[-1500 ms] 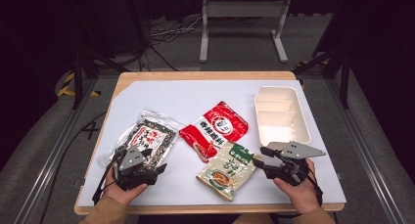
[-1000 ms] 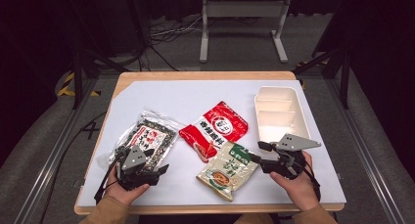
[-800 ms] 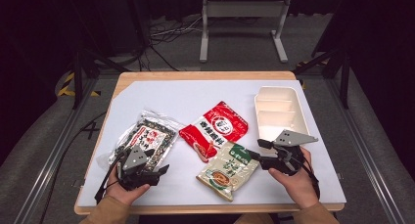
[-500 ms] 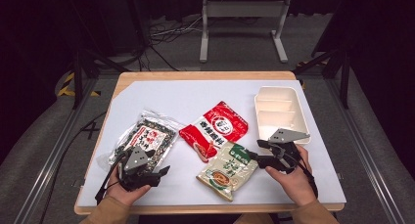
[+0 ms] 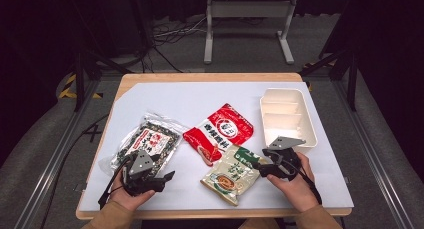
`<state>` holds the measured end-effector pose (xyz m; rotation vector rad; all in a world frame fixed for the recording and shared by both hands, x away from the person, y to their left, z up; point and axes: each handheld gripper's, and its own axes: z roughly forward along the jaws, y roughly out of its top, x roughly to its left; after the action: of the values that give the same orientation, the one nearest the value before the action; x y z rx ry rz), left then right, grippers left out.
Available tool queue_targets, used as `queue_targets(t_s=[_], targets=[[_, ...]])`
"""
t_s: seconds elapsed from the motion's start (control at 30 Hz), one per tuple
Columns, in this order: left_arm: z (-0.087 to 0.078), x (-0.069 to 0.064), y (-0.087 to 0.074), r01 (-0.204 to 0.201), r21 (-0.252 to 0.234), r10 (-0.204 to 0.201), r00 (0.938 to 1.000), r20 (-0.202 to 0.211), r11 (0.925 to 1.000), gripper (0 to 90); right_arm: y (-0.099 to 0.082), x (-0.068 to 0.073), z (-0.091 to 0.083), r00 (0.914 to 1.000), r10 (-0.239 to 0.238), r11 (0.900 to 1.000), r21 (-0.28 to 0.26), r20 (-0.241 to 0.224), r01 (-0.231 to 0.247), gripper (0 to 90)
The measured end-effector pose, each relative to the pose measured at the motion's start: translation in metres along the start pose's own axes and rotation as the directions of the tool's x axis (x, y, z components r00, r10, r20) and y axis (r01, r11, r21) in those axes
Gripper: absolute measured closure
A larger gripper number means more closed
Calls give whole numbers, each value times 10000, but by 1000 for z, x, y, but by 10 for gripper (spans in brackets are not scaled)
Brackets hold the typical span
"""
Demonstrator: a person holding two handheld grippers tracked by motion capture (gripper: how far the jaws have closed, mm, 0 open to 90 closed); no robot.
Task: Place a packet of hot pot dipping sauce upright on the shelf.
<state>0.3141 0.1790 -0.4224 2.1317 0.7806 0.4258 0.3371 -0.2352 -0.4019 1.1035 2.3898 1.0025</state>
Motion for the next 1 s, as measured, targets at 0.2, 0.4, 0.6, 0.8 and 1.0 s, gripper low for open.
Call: queue_targets(t_s=[0.2, 0.4, 0.6, 0.8, 1.0], targets=[[2, -1, 0, -100, 128, 99, 9999, 106, 9999, 252, -6, 0, 6, 10000, 6, 9997, 229, 2, -6, 361], [3, -2, 0, -129, 193, 127, 9999, 116, 9997, 250, -8, -2, 10, 9997, 214, 9989, 409, -92, -210, 349], [4, -3, 0, -169, 306, 162, 9996, 222, 9994, 246, -10, -5, 15, 9971, 639, 9959, 673, -402, -611, 311], [5, -2, 0, -169, 324, 162, 9996, 226, 9993, 245, -14, -7, 22, 9947, 846, 9922, 965, -576, -788, 309], [6, -3, 0, -228, 399, 215, 9993, 309, 9989, 244, -15, -9, 25, 9914, 1057, 9883, 1185, -777, -961, 310]])
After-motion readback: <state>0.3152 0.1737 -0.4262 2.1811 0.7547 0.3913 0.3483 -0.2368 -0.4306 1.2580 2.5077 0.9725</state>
